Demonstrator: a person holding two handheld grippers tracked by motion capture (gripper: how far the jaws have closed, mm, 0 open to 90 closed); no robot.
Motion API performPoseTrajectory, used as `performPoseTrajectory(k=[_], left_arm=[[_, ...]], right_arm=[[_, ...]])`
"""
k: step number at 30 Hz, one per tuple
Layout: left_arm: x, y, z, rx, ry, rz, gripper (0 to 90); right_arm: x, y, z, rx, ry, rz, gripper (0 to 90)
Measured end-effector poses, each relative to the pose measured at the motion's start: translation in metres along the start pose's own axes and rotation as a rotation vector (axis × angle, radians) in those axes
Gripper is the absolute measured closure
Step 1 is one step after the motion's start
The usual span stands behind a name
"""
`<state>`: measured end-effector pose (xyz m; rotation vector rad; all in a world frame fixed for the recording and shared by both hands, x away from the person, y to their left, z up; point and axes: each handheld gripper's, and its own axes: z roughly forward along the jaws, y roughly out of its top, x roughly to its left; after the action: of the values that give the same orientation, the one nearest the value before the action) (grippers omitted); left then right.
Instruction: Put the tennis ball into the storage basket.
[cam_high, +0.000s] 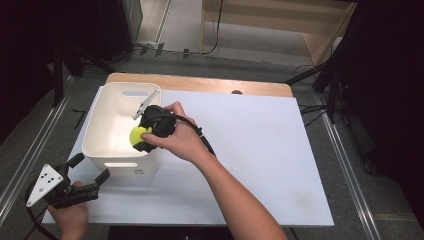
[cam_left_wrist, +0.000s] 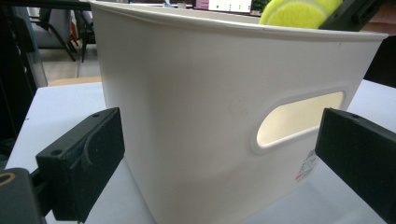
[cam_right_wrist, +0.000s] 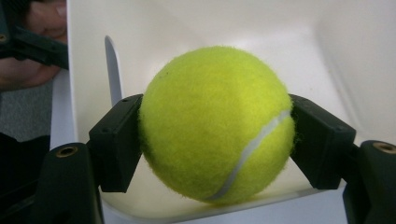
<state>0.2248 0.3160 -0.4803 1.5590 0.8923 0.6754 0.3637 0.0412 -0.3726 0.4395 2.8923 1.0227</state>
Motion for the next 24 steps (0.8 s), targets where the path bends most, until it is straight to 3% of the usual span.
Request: performPoseTrajectory(k=[3,9,14,18,20,24], left_arm=[[0.000,0.000,0.000,-0.001,0.001,-0.002,1.4],[0.000,0.000,0.000,-0.002,0.001,-0.003,1.4],[0.000,0.000,0.000,-0.002,0.001,-0.003,1.4],[0.000,0.000,0.000,-0.002,0.001,-0.003,1.4],[0.000,0.000,0.000,0.001,0.002,0.000,1.4],[0.000,0.000,0.000,0.002,0.002,0.000,1.4]], right_arm=[[0.001,0.000,0.005,0.042,-0.007,-0.008,24.2],[0.002,-0.002,0.008,0.047,0.002,-0.012,22.8],[0.001,-0.004,0.000,-0.008,-0.001,0.006,10.5],[0.001,-0.006,-0.008,-0.046,-0.021,0.005,9.0],[0.003,-0.011,-0.017,-0.075,-0.079,0.000,9.0],[0.003,-0.018,-0.027,-0.103,-0.091,0.008,9.0]])
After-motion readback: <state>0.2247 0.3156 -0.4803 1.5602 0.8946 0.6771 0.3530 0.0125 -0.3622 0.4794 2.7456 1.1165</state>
